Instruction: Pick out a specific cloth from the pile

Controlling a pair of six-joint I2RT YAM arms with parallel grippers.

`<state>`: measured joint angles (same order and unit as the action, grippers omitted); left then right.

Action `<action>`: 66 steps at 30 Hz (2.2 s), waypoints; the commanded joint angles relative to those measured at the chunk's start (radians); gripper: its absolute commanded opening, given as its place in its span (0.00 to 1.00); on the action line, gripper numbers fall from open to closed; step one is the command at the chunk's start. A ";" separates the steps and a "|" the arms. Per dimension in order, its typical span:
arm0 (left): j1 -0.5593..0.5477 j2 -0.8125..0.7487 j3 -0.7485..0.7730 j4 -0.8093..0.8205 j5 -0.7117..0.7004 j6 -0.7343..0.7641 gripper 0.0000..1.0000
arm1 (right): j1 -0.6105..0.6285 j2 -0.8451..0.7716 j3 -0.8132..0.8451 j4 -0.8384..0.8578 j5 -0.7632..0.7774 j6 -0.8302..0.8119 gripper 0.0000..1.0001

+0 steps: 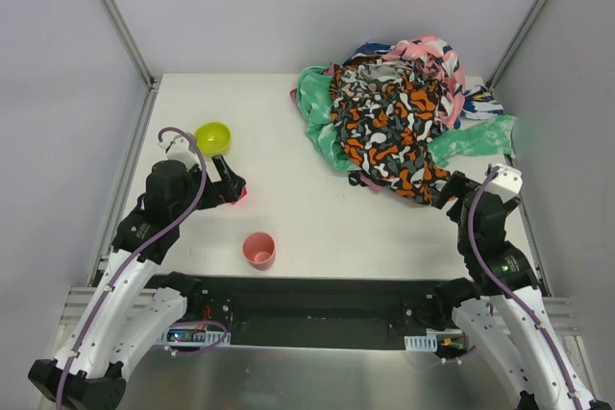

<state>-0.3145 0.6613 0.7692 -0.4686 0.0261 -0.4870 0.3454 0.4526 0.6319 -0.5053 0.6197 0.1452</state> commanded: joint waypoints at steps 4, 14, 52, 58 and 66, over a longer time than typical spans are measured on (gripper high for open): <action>0.000 0.012 -0.011 0.019 -0.005 -0.018 0.99 | -0.005 -0.029 -0.029 0.099 -0.110 -0.098 0.96; -0.001 0.049 -0.036 0.054 0.044 -0.021 0.99 | -0.002 0.125 0.087 0.195 -0.384 -0.323 0.95; 0.000 0.058 -0.064 0.071 -0.020 -0.019 0.99 | 0.218 1.716 0.925 0.157 -0.298 -1.319 0.96; 0.000 0.064 -0.062 0.073 -0.018 -0.016 0.99 | 0.211 1.738 0.948 0.175 -0.353 -1.242 0.56; 0.000 0.046 -0.065 0.070 -0.022 -0.018 0.99 | 0.213 1.697 1.005 0.061 -0.480 -1.139 0.01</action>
<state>-0.3145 0.7254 0.7021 -0.4236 0.0212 -0.5068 0.5587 2.1555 1.5787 -0.3882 0.2970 -1.0893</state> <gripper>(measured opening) 0.990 0.078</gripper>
